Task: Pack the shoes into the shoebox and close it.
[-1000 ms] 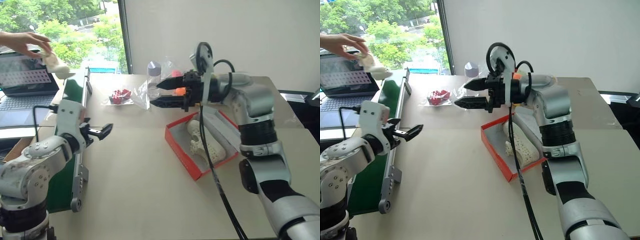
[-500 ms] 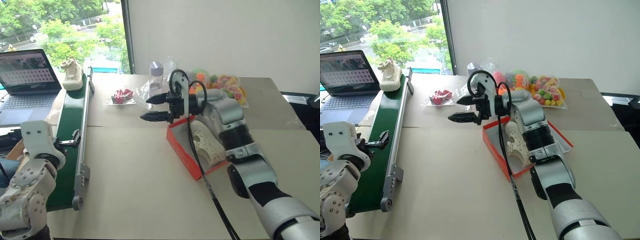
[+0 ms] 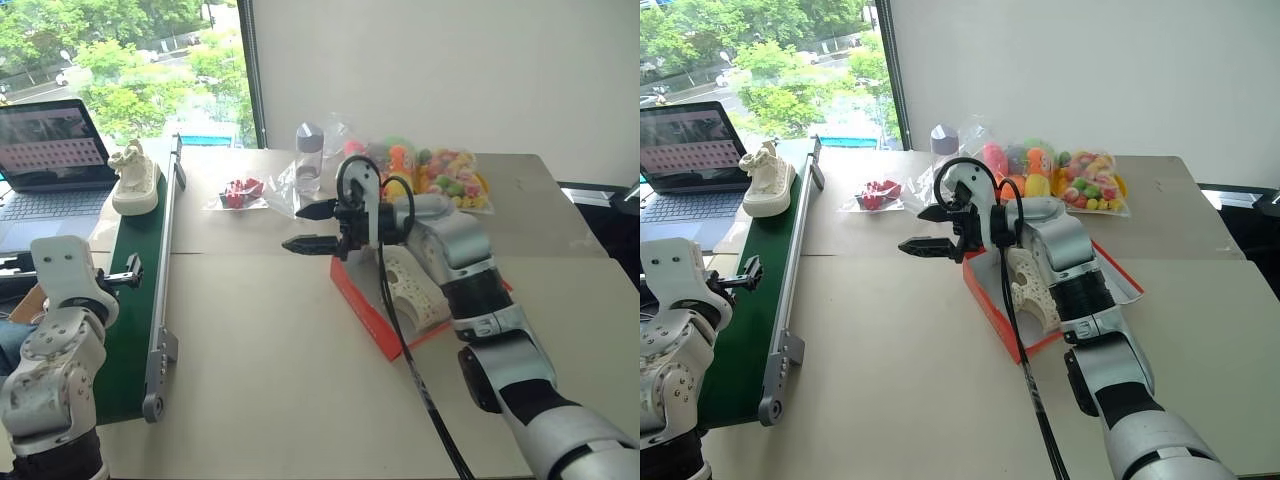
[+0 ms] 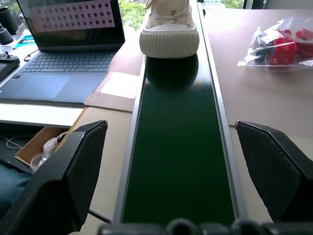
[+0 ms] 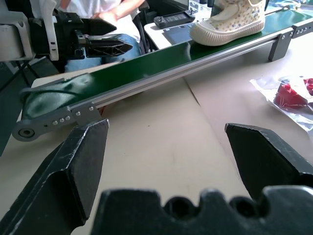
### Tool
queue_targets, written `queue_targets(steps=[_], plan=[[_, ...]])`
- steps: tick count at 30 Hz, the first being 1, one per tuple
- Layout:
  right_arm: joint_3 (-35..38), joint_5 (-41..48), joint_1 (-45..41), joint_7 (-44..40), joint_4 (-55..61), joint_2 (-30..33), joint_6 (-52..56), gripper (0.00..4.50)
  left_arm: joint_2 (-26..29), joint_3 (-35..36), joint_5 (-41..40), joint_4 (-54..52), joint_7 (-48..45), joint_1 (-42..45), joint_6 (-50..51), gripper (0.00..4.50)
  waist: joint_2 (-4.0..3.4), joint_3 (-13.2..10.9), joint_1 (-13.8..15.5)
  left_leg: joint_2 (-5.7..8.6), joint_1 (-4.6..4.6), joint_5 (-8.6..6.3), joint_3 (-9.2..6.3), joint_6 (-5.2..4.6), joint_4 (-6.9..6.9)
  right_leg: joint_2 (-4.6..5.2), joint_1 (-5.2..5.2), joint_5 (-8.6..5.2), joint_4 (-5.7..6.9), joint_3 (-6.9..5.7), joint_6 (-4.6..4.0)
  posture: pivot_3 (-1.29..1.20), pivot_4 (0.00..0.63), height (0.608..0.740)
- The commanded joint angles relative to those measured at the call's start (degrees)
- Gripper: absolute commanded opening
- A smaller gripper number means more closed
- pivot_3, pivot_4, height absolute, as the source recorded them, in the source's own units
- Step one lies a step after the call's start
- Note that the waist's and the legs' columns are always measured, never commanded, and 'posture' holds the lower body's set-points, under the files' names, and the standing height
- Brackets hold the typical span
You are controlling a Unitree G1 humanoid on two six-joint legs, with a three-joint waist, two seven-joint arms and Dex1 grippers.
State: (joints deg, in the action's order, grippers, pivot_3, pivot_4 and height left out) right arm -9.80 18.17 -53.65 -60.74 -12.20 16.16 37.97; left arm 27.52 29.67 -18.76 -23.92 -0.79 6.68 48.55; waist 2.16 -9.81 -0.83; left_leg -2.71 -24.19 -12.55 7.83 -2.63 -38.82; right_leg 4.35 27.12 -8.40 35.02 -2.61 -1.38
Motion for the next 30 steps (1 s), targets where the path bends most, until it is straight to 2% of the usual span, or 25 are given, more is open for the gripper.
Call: queue_targets(steps=[1, 13, 29, 30], plan=[[1.5, 2.9, 1.5, 1.7, 6.4, 0.2, 3.5, 4.48, 0.7, 0.0, 1.7, 0.9, -0.3, 1.6, -3.5, 4.50, 0.00, 0.0, 0.0, 0.00, -0.01, 0.00, 0.00, 0.00, 0.00, 0.00, 0.00, 0.04, 0.00, -0.01, -0.06, 0.00, 0.150, 0.740], [1.6, 4.7, 2.4, 6.4, 10.1, 1.3, 7.2, 4.48, 1.4, -3.1, 5.5, 16.4, -2.3, 7.8, -16.4, 4.50, 0.00, 0.0, 0.0, 0.00, -0.05, 0.00, 0.01, 0.01, 0.00, 0.03, 0.03, -0.02, -0.03, -0.04, 0.00, 0.00, 0.150, 0.740], [1.3, 4.1, 2.1, 7.8, 10.1, 2.8, 7.6, 4.48, 0.2, -3.2, 5.0, 20.4, -2.8, 8.5, -16.4, 4.50, 0.00, 0.0, 0.2, -0.03, -0.06, 0.00, 0.00, 0.01, 0.00, 0.03, 0.06, -0.02, -0.02, -0.08, 0.12, 0.00, 0.150, 0.740], [1.3, 4.2, 2.1, 7.9, 10.1, 2.9, 7.7, 4.49, -0.2, -3.3, 4.0, 20.2, -3.6, 8.4, -15.8, 4.24, 0.00, 0.0, 0.3, -0.04, -0.06, 0.01, -0.01, 0.03, 0.00, 0.04, 0.06, -0.05, -0.01, -0.11, 0.07, 0.00, 0.150, 0.740]])
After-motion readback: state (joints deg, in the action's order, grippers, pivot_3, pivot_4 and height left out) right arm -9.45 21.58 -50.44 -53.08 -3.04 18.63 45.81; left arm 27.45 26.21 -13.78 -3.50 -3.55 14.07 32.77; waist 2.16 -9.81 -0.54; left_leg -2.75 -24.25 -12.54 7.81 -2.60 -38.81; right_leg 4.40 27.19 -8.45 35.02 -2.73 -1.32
